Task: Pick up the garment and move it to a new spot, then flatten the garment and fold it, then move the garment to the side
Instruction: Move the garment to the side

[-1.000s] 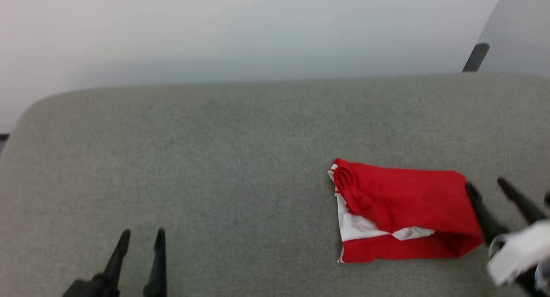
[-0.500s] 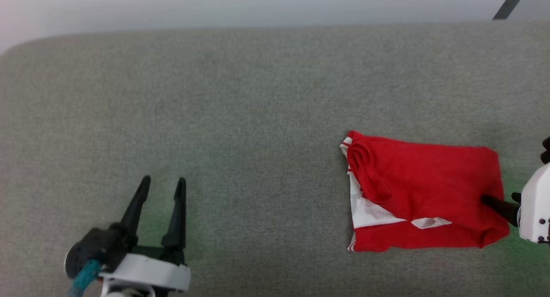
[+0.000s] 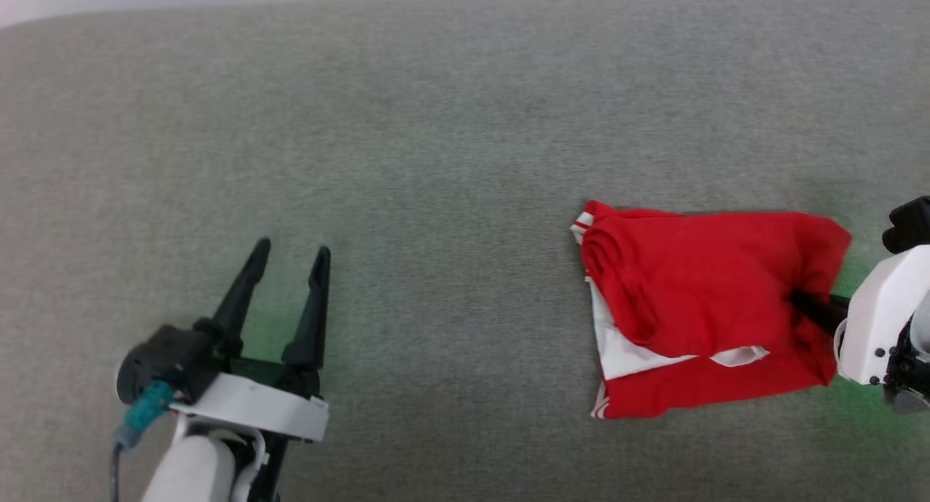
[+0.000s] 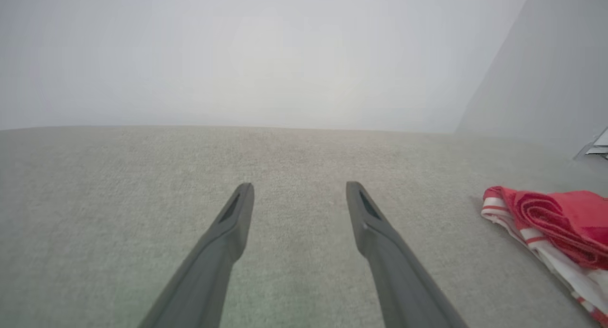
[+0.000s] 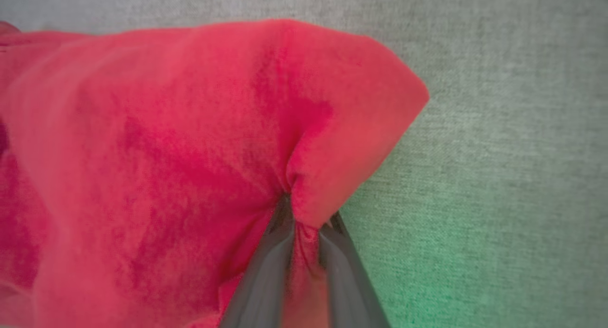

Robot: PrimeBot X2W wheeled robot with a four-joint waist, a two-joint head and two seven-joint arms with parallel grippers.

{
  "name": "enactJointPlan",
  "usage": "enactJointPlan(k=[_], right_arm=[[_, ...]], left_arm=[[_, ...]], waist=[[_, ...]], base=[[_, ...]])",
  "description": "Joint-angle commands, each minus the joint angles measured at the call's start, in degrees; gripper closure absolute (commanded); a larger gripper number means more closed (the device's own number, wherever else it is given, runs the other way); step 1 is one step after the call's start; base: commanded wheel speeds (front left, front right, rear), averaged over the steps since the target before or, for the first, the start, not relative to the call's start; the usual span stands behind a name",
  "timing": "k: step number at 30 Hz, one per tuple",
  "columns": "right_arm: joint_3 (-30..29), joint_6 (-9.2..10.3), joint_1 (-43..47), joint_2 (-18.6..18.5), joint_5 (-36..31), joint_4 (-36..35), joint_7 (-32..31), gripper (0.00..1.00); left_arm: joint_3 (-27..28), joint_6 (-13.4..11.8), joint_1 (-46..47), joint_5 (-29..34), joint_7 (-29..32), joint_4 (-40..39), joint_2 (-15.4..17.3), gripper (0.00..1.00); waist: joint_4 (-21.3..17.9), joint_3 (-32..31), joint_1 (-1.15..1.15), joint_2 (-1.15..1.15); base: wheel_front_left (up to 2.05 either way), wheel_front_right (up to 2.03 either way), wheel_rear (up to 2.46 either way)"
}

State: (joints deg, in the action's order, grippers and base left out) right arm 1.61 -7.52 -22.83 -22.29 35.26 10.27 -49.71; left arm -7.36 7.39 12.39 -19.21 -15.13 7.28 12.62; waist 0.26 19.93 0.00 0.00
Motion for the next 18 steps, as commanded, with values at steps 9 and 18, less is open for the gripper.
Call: enactJointPlan(k=[9, 18], right_arm=[[-1.81, 0.07, -0.51, -4.7, 1.69, 0.73, 8.34, 1.0], [-8.64, 0.06, -4.19, -9.92, -2.29, 5.5, 15.67, 1.0]], left_arm=[[-2.33, 0.15, 4.01, 1.09, 0.05, -2.16, 2.76, 0.0], [-5.64, 0.15, 14.43, 2.21, 0.05, -5.43, 4.25, 0.0]], waist=[[-7.47, 1.51, 0.0, 0.0], [-13.41, 6.67, 0.0, 0.0]], base=[[0.0, 0.0, 0.0], [0.0, 0.0, 0.0]])
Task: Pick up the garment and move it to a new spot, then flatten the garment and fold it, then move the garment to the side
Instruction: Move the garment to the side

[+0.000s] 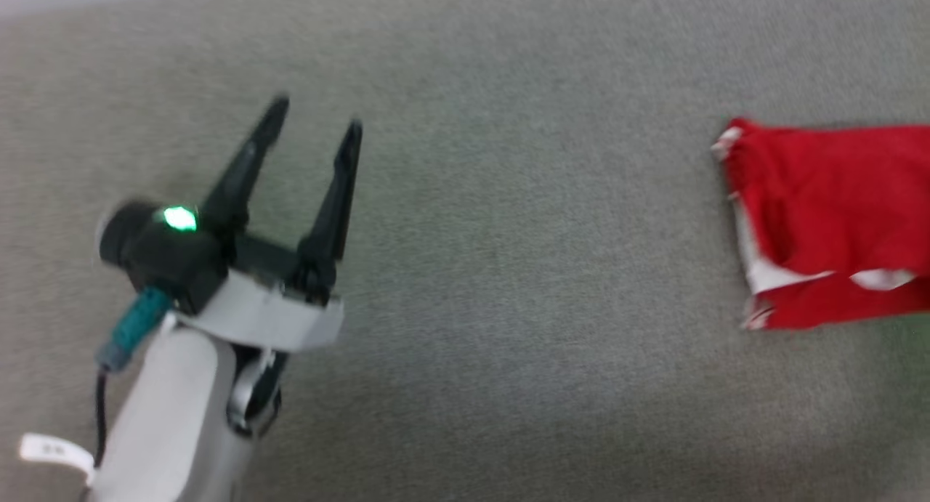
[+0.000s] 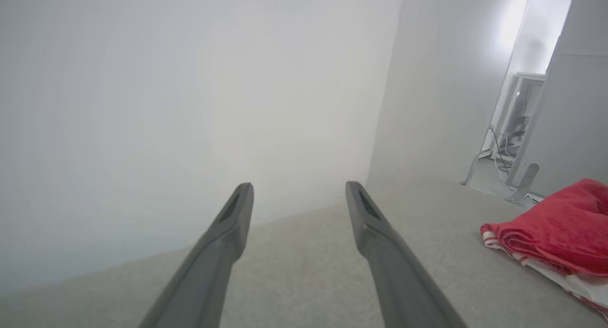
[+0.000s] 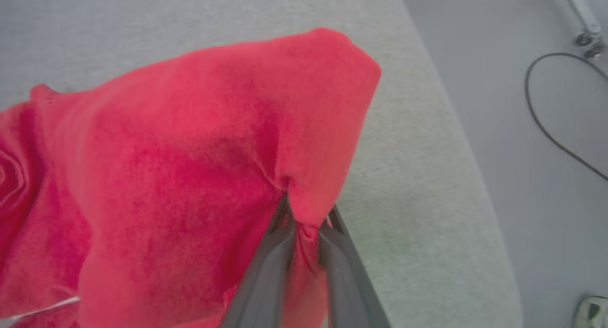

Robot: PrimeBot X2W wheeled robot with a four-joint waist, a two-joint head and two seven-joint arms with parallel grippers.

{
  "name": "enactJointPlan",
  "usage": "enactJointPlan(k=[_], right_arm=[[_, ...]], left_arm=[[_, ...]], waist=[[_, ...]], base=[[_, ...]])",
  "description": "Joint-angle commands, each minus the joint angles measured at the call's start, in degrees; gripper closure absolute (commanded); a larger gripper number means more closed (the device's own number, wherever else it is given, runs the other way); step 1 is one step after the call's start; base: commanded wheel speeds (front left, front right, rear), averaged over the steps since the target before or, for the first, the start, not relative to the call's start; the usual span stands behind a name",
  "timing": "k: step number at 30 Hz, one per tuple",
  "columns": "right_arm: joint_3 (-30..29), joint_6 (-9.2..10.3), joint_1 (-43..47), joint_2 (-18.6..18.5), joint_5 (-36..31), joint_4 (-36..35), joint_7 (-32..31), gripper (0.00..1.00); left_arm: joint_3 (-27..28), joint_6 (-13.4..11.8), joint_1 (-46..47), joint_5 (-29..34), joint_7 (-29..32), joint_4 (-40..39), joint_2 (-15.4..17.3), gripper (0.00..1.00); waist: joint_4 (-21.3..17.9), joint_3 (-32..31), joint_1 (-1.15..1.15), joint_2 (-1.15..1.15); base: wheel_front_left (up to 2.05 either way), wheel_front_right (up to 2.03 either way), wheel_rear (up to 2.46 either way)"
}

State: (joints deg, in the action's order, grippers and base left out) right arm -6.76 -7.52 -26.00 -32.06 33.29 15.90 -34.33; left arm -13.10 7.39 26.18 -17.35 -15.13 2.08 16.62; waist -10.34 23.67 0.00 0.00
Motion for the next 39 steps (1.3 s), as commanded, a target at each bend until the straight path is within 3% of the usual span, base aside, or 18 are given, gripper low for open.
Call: enactJointPlan(k=[1, 13, 27, 29, 30, 39], right_arm=[[-1.27, 0.06, -1.69, -0.56, -1.04, 0.41, 1.27, 1.0], [-5.12, 0.07, -14.41, -2.27, -12.66, 13.56, 13.74, 1.0], [-2.46, 0.06, -26.77, 0.31, -21.96, 31.23, 24.96, 1.0], [-2.35, 0.06, -27.97, 0.56, -22.46, 33.35, 26.31, 0.5], [-2.33, 0.06, -28.35, 0.73, -22.64, 34.17, 27.08, 0.0], [2.33, 0.07, -28.43, 0.2, -25.52, 37.29, 32.37, 0.0]], left_arm=[[-0.17, 0.15, 2.0, 0.78, 0.05, -0.57, 0.48, 0.0], [-6.32, 0.15, 16.91, 3.19, 0.05, -0.76, 3.8, 0.0], [-7.29, 0.15, 20.3, 2.88, 0.05, -2.75, 8.0, 0.0], [-7.18, 0.15, 19.7, 2.83, 0.05, -2.42, 8.01, 0.0], [-7.04, 0.15, 19.36, 2.74, 0.05, -2.22, 7.98, 0.0], [-3.85, 0.15, 13.39, 1.51, 0.05, -0.3, 5.6, 0.0]], waist=[[-3.34, 3.6, 0.0, 0.0], [-5.48, 11.04, 0.0, 0.0], [-5.34, 14.66, 0.0, 0.0], [-5.26, 14.35, 0.0, 0.0], [-5.24, 14.05, 0.0, 0.0], [-3.58, 7.78, 0.0, 0.0]], base=[[0.0, 0.0, 0.0], [0.0, 0.0, 0.0], [0.0, 0.0, 0.0], [0.0, 0.0, 0.0], [0.0, 0.0, 0.0], [0.0, 0.0, 0.0]])
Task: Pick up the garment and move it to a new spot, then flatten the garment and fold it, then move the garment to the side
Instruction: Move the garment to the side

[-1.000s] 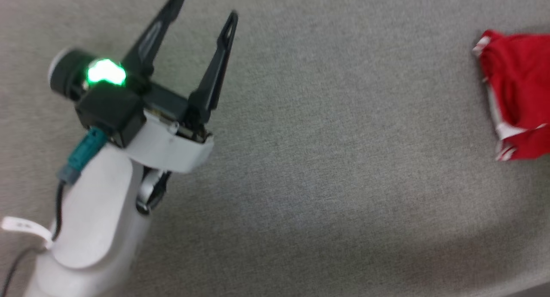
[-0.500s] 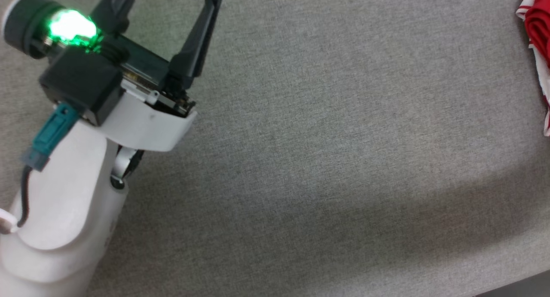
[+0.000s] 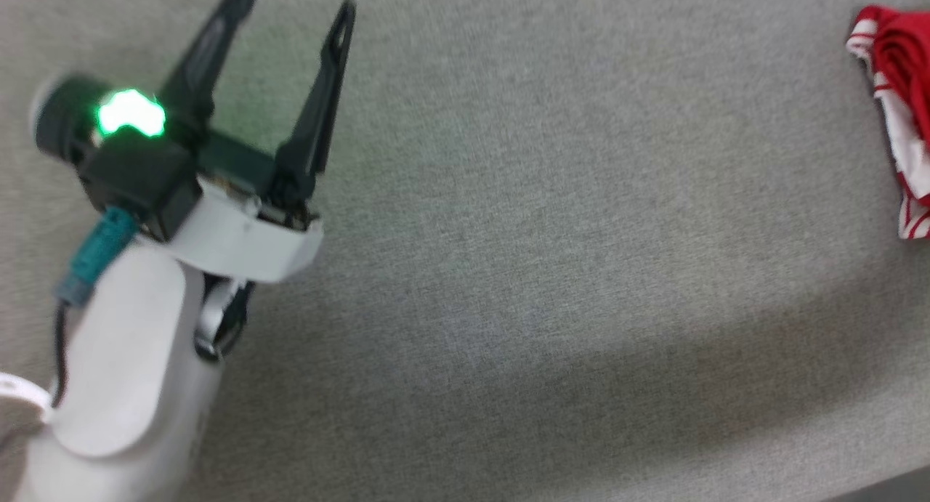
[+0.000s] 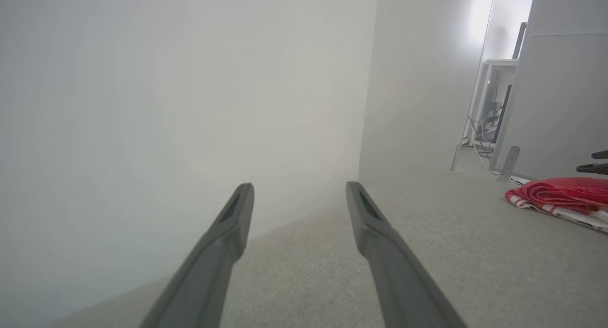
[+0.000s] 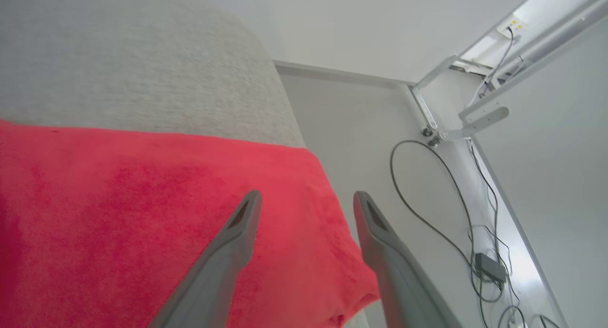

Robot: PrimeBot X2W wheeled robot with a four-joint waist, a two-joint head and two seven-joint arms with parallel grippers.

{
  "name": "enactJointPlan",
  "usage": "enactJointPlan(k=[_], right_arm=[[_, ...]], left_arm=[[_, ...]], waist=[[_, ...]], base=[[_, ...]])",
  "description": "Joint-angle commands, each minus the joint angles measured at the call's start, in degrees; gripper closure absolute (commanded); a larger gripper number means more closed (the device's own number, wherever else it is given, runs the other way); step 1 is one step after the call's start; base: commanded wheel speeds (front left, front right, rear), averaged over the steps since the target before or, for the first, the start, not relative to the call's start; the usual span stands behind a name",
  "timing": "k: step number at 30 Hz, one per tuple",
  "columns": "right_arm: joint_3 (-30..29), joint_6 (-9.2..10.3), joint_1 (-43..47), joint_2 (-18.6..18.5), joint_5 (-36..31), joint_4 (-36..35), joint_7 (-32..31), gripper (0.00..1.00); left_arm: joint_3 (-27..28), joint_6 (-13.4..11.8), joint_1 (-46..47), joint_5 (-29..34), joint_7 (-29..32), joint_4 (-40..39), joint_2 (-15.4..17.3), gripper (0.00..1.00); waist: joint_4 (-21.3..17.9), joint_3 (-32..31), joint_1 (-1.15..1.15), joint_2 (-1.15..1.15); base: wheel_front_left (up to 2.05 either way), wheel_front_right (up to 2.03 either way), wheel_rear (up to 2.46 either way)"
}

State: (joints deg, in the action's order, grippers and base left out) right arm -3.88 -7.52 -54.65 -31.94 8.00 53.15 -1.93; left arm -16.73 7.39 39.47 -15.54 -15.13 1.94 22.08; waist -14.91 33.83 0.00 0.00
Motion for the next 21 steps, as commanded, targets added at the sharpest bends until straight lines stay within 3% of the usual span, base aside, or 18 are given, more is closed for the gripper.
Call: enactJointPlan(k=[1, 8, 21], right_arm=[[0.77, 0.06, 0.77, 0.52, -0.04, -0.09, 0.46, 0.0], [9.02, 0.06, 5.24, 3.69, 5.66, -4.16, 4.35, 0.0], [18.56, 0.06, 18.88, 9.98, 14.68, -11.35, 11.14, 0.0]], left_arm=[[0.18, 0.15, -1.17, -0.16, 0.05, 0.28, -0.26, 0.0], [3.43, 0.15, -10.8, -0.33, 0.05, 2.59, -3.84, 0.0], [11.32, 0.15, -26.27, -0.75, 0.06, 6.17, -8.68, 0.0]], waist=[[1.45, -3.68, 0.0, 0.0], [5.85, -12.04, 0.0, 0.0], [13.99, -23.12, 0.0, 0.0]], base=[[0.0, 0.0, 0.0], [0.0, 0.0, 0.0], [0.0, 0.0, 0.0]])
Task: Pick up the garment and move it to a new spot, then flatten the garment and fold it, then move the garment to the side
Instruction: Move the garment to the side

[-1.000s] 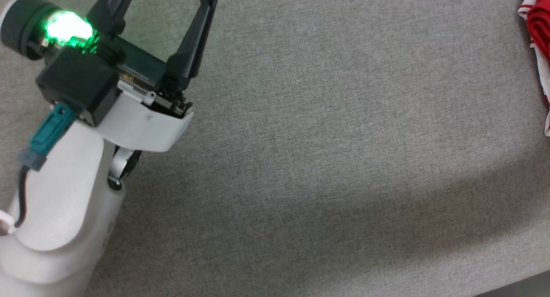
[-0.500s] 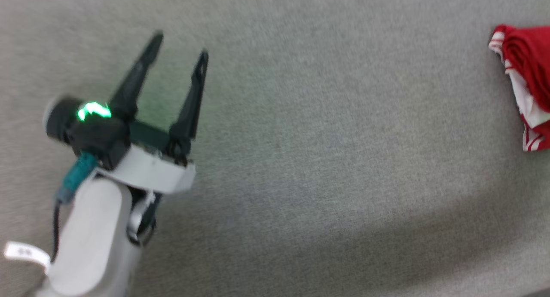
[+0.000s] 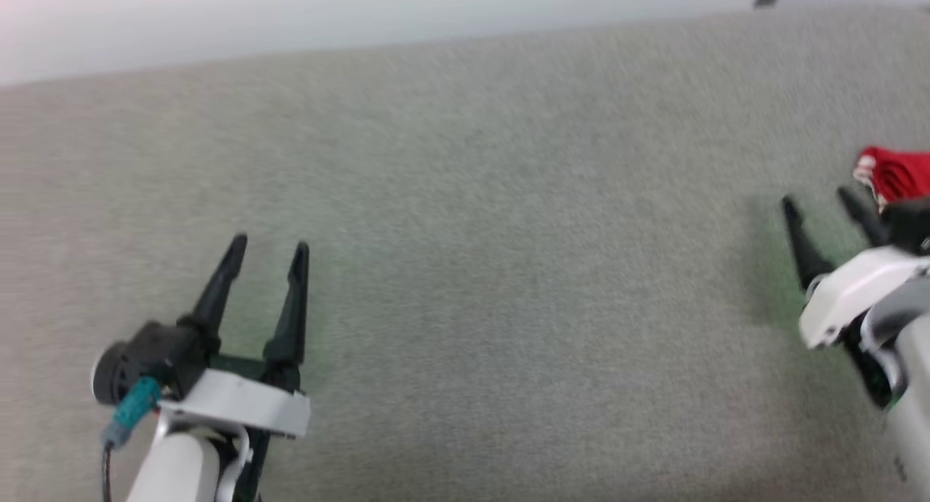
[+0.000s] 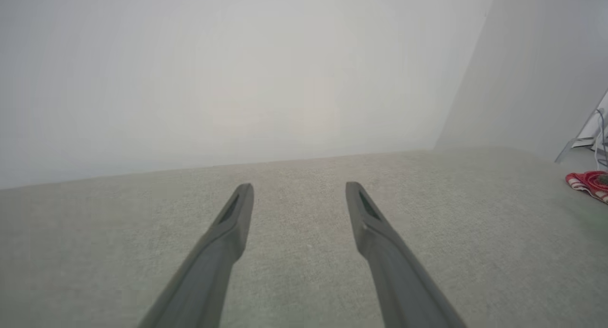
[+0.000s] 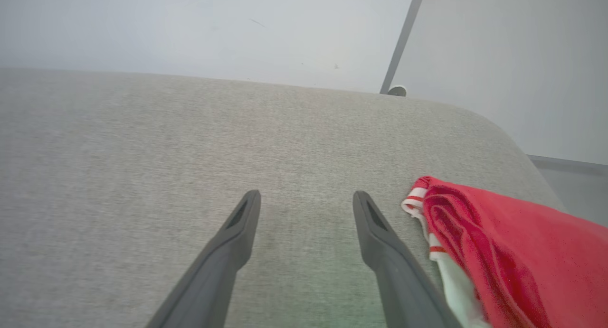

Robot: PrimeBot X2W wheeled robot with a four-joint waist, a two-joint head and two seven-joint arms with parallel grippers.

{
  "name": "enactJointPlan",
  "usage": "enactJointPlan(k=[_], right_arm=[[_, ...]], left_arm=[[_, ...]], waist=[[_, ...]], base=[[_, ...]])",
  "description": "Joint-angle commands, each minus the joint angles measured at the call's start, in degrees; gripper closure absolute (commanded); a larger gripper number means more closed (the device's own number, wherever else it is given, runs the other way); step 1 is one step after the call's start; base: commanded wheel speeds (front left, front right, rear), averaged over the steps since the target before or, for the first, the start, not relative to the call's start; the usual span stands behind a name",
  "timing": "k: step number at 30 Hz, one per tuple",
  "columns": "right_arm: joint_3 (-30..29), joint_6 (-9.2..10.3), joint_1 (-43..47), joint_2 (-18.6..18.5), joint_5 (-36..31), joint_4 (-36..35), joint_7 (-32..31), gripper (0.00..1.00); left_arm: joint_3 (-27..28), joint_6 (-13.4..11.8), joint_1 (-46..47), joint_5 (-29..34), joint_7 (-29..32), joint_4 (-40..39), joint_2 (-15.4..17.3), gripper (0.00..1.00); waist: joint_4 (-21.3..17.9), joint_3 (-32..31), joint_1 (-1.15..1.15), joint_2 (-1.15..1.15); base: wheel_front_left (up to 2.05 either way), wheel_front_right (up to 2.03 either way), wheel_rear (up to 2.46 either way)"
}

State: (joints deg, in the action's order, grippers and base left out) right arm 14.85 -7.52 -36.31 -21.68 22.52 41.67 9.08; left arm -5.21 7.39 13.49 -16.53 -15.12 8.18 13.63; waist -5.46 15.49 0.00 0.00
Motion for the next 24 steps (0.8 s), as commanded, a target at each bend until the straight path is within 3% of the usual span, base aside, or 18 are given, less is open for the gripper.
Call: enactJointPlan(k=[1, 13, 24], right_arm=[[0.46, 0.06, 1.43, 0.11, 0.48, -0.48, 0.36, 0.0], [-0.31, 0.06, 11.78, 3.22, 4.37, -6.59, 4.78, 0.0], [-4.66, 0.06, 21.32, 5.05, 4.54, -14.75, 4.77, 0.0]], left_arm=[[0.28, 0.15, -1.0, 0.44, 0.04, 0.17, -0.34, 0.0], [3.85, 0.15, -8.77, 1.12, 0.04, 3.71, -2.48, 0.0], [5.78, 0.15, -15.26, 1.56, 0.04, 2.08, -4.08, 0.0]], waist=[[4.97, -5.39, 0.0, 0.0], [7.07, -15.06, 0.0, 0.0], [7.39, -18.06, 0.0, 0.0]], base=[[0.0, 0.0, 0.0], [0.0, 0.0, 0.0], [0.0, 0.0, 0.0]])
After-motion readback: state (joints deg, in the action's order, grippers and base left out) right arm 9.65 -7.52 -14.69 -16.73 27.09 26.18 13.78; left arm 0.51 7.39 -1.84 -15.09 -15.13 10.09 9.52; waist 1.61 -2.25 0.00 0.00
